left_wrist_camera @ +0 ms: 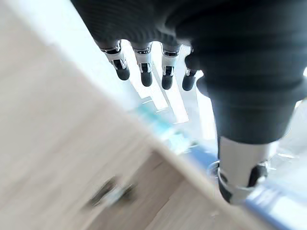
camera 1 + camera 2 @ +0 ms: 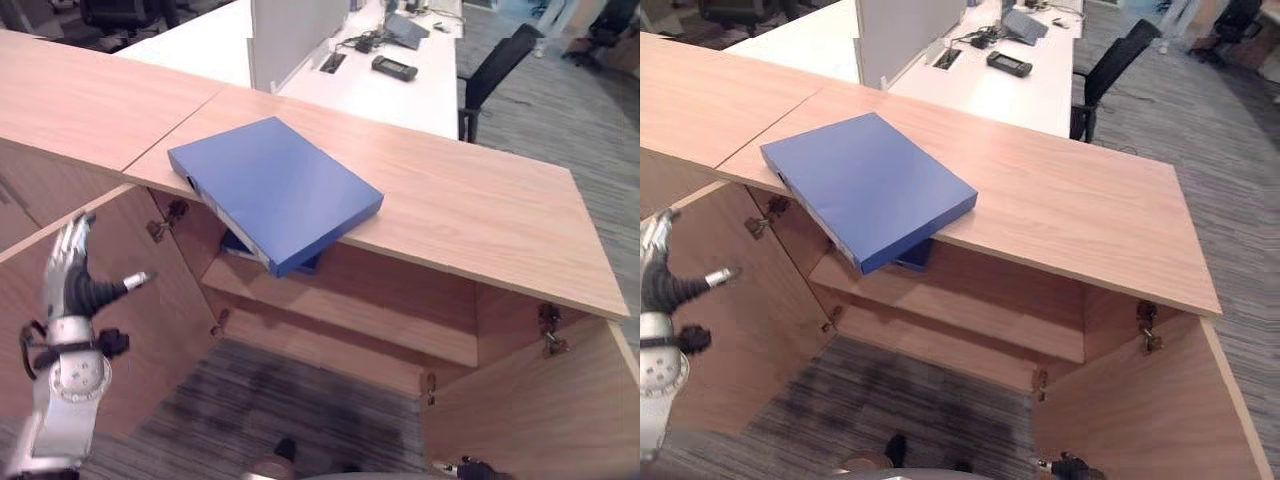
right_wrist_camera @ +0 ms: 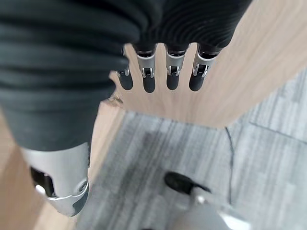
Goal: Put the empty folder in the office cabinet
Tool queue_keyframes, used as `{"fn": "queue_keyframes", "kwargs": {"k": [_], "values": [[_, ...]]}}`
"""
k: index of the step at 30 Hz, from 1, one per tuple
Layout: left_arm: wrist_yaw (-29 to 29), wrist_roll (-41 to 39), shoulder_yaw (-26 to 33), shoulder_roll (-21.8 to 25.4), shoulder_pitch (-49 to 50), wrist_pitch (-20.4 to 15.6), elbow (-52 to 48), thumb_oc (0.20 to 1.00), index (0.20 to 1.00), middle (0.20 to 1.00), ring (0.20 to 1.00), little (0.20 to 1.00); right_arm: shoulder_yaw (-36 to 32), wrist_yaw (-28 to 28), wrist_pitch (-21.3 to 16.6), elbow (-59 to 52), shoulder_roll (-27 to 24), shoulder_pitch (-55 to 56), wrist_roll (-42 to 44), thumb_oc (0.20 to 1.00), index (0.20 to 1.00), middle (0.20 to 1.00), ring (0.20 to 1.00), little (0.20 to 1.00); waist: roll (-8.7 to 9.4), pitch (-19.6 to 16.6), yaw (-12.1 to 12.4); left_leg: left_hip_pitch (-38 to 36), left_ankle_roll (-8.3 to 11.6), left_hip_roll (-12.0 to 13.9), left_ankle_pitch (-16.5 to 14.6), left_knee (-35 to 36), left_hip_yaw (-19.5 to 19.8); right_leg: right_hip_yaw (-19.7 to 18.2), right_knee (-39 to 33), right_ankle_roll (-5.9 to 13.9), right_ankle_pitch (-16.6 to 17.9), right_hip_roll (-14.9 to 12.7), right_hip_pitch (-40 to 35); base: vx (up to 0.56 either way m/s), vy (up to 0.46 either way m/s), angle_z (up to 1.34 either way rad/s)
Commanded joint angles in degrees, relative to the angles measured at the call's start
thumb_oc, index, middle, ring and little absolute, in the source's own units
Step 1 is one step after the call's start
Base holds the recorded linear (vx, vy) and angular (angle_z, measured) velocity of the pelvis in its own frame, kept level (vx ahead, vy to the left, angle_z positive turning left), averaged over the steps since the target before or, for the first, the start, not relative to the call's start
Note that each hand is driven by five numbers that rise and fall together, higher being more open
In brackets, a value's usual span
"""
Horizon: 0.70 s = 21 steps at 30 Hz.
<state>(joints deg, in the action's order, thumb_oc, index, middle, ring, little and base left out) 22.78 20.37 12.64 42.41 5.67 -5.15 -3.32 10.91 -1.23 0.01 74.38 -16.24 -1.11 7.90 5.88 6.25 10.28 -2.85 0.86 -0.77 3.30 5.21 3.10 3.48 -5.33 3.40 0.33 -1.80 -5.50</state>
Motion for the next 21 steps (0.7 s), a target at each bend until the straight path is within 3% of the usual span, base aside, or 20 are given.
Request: {"fn": "queue_keyframes", "kwargs": {"k": [1, 7, 11, 18, 21], "values": [[3.26, 8.15, -1.67, -1.02, 1.74, -2.72, -0.09, 1.0, 1.0, 1.0, 1.0, 1.0, 3.12, -1.4, -1.17, 0.57, -1.13, -1.8, 1.13, 1.0, 1.0, 1.0, 1.0, 1.0, 0.17, -2.32, -0.26, 1.77, 1.02, -0.55, -3.53, -0.21, 1.06, -0.46, 0.33, 4.17, 1.55, 0.75, 1.81, 0.04, 0.022, -0.18], [3.43, 19.48, -9.12, 6.43, -3.68, -2.83, -1.17, 1.0, 1.0, 1.0, 1.0, 1.0, 3.68, -1.68, -1.65, 1.55, -1.36, -1.28, 0.61, 1.0, 1.0, 1.0, 1.0, 1.0, -0.09, -3.58, -1.74, 1.0, 0.73, -0.62, -4.46, -0.21, 0.12, -1.09, 0.33, 4.6, 1.73, 0.63, 1.73, 0.04, 0.027, -0.09], [1.29, 21.98, -14.56, 9.76, -7.69, -3.31, -0.44, 1.0, 1.0, 1.0, 1.0, 1.0, 3.57, -1.32, -1.53, 2.07, -1.76, -0.83, 0.14, 1.0, 1.0, 1.0, 1.0, 1.0, -0.42, -4.3, -2.69, 0.58, 0.53, -0.63, -4.92, -0.21, -0.48, -1.54, 0.33, 4.86, 1.88, 0.61, 1.88, 0.03, 0.033, -0.02], [0.93, 22.81, -16.91, 9.73, -9.68, -2.93, 0.36, 1.0, 1.0, 1.0, 1.0, 1.0, 3.55, -1.26, -1.48, 2.02, -2.22, -1.08, -0.05, 1.0, 1.0, 1.0, 1.0, 1.0, -0.38, -4.64, -3.01, 0.14, 0.4, -0.64, -5.32, -0.21, -0.97, -1.98, 0.33, 4.95, 1.86, 0.69, 1.73, 0.02, 0.014, -0.08], [-0.67, 23.89, -20.58, 10.53, -12.5, -3.43, 0.82, 1.0, 1.0, 1.0, 1.0, 1.0, 3.7, -0.85, -1.25, 2.32, -2.73, -1.27, -0.23, 1.0, 1.0, 1.0, 1.0, 1.0, -0.44, -4.87, -3.63, -0.22, 0.3, -0.58, -5.57, -0.21, -1.21, -2.22, 0.33, 5.01, 1.84, 0.68, 1.72, 0.02, 0.008, -0.01]]}}
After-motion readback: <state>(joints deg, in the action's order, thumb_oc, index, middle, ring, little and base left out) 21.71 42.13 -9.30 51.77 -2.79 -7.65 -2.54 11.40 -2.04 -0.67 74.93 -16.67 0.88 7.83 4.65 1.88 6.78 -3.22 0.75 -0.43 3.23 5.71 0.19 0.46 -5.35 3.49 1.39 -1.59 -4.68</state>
